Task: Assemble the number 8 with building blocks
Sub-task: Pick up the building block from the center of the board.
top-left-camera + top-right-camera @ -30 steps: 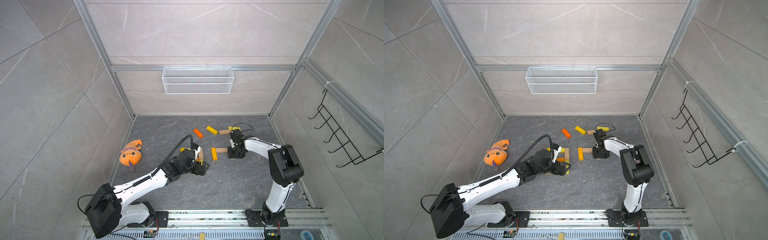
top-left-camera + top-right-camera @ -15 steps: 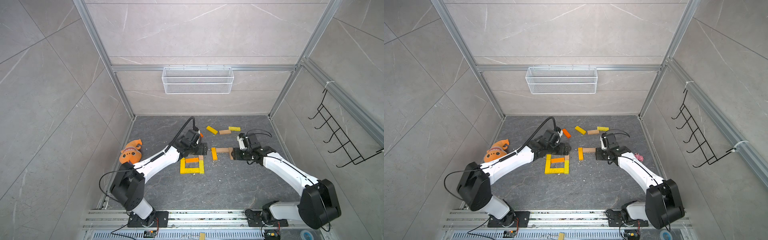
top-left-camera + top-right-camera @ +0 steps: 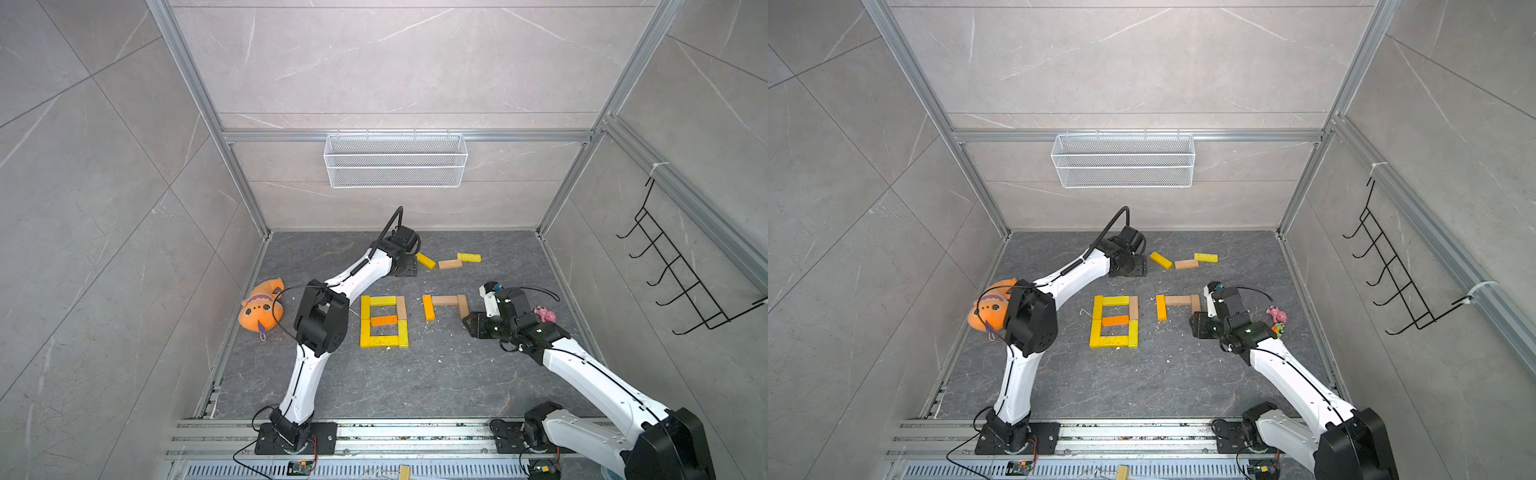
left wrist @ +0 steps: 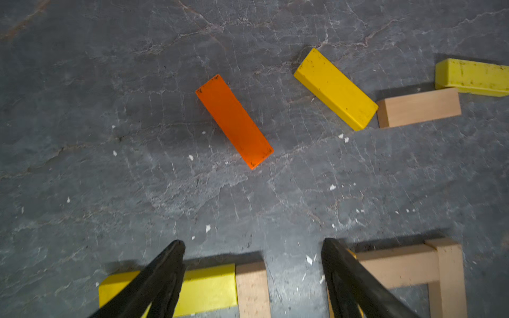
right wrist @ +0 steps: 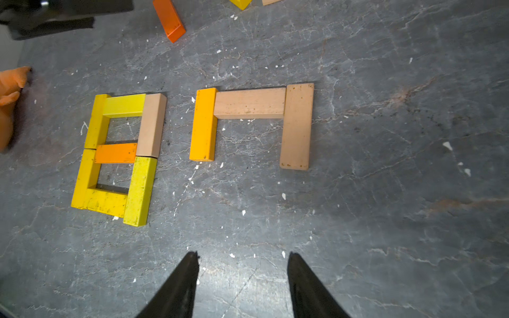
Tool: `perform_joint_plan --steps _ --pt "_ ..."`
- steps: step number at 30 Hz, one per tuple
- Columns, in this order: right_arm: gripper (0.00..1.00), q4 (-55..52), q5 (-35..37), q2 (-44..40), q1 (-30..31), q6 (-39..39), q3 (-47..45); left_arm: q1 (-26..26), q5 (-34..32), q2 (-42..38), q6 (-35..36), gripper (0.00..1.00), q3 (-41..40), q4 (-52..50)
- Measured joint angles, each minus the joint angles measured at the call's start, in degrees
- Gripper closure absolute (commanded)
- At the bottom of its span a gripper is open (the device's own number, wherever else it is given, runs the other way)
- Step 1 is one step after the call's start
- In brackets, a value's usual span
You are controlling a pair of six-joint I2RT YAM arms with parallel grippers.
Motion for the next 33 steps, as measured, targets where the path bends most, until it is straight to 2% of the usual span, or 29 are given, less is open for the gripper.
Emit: perform_joint_plan --steps 4,9,20,27,33 --pt "0.44 0.9 -0.2 -1.1 0.4 0.5 -0.8 1.0 0.0 5.9 -1.7 0.21 5.4 -0.9" --pt "0.44 1.0 -0.2 -1.1 1.1 1.1 -1.4 2.2 0.6 10.3 -4.7 0.22 8.3 -0.9" --pt "0.44 0.9 -0.2 -3.1 2.5 1.8 -1.4 4.5 3.1 15.0 -9.9 0.27 11.6 1.3" --pt "0.44 0.9 0.2 -3.2 3.8 2.0 -1.5 5.1 3.2 18.2 -10.3 0.31 16.4 1.1" --pt "0.44 0.9 0.8 -3.2 4.2 2.2 -2.2 5.2 3.0 18.4 -10.1 0.39 16.6 1.0"
